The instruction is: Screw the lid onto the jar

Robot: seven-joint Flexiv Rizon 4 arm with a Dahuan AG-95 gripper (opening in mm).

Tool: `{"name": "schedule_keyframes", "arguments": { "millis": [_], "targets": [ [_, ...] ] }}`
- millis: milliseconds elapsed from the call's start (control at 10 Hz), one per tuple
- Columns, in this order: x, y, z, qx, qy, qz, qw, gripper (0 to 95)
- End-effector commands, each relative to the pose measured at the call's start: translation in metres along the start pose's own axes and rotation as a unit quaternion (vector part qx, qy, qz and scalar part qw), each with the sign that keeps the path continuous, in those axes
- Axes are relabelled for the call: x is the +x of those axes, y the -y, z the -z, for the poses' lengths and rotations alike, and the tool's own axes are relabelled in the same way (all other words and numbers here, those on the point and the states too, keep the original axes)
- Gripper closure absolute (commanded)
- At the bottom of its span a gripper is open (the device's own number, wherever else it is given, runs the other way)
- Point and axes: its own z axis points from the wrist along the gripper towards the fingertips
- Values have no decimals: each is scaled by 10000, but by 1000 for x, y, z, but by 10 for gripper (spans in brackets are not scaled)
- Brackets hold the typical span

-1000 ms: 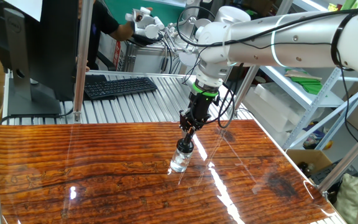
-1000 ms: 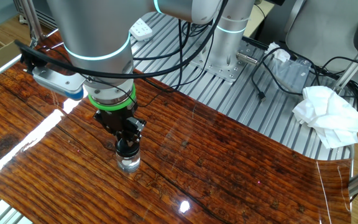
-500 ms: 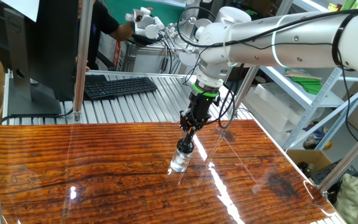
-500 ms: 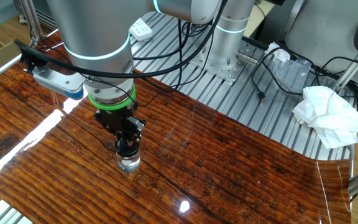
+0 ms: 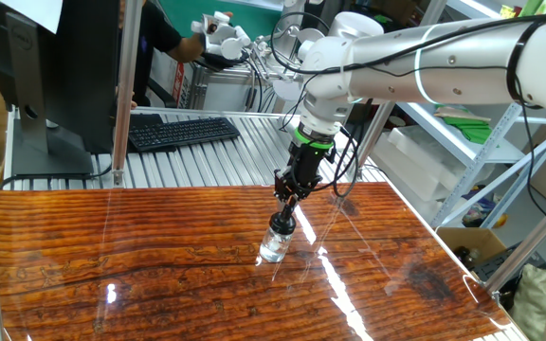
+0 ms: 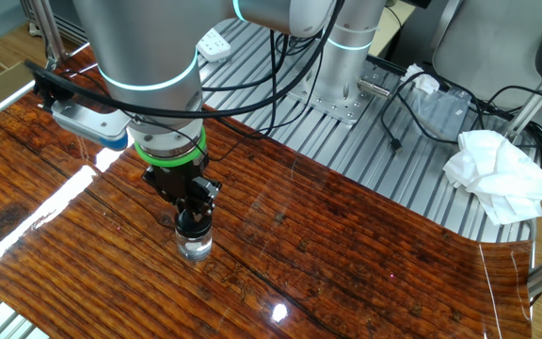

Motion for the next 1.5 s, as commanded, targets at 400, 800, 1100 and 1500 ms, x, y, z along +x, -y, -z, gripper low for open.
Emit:
{"name": "schedule_keyframes", "arguments": {
  "millis": [400, 800, 1100, 1500],
  "targets": [
    [0, 1, -3, -12, 34, -6, 10000, 950],
    [0, 2, -5, -59, 134, -240, 9996, 950],
    [0, 2, -5, -64, 165, -383, 9991, 950],
    [0, 2, -6, -132, 227, -666, 9974, 950]
  ]
}}
